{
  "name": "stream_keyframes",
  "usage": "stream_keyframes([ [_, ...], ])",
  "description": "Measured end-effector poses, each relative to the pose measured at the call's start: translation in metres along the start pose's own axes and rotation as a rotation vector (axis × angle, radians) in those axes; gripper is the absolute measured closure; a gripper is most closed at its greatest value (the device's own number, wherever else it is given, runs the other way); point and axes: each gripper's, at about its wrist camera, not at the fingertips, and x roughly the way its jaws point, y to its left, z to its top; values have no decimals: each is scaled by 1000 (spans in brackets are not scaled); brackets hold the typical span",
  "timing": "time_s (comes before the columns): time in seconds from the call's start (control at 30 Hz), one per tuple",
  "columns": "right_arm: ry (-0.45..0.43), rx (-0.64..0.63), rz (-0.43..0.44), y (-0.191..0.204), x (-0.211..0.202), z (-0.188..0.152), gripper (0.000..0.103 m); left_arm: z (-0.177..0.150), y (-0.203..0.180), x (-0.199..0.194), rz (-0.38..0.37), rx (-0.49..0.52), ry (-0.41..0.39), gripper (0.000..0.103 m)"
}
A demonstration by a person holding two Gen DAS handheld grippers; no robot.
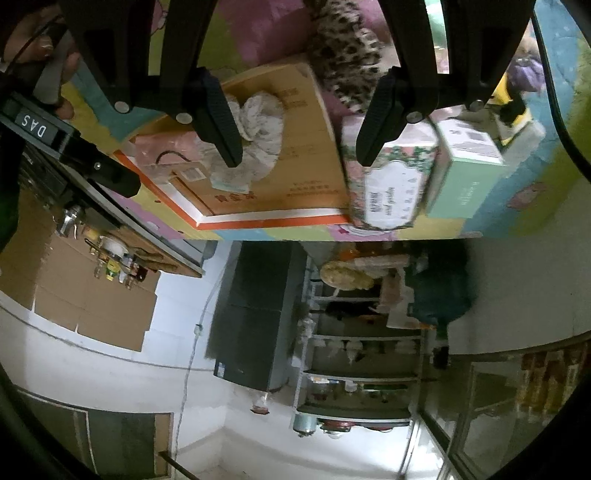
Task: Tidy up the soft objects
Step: 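Move both tools back to the pile of soft items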
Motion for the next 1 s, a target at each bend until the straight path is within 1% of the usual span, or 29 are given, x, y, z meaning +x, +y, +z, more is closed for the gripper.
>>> stream_keyframes([
  [0.23, 3, -29, 21, 23, -1, -3, 30, -3, 17, -16, 31, -20, -14, 39],
  [0.47, 8, -67, 38, 49, -2, -5, 30, -8, 36, -30, 45, -47, -30, 39],
  [1.0, 44, -144, 88, 109, 13, -17, 30, -18, 89, -54, 77, -112, -50, 39],
])
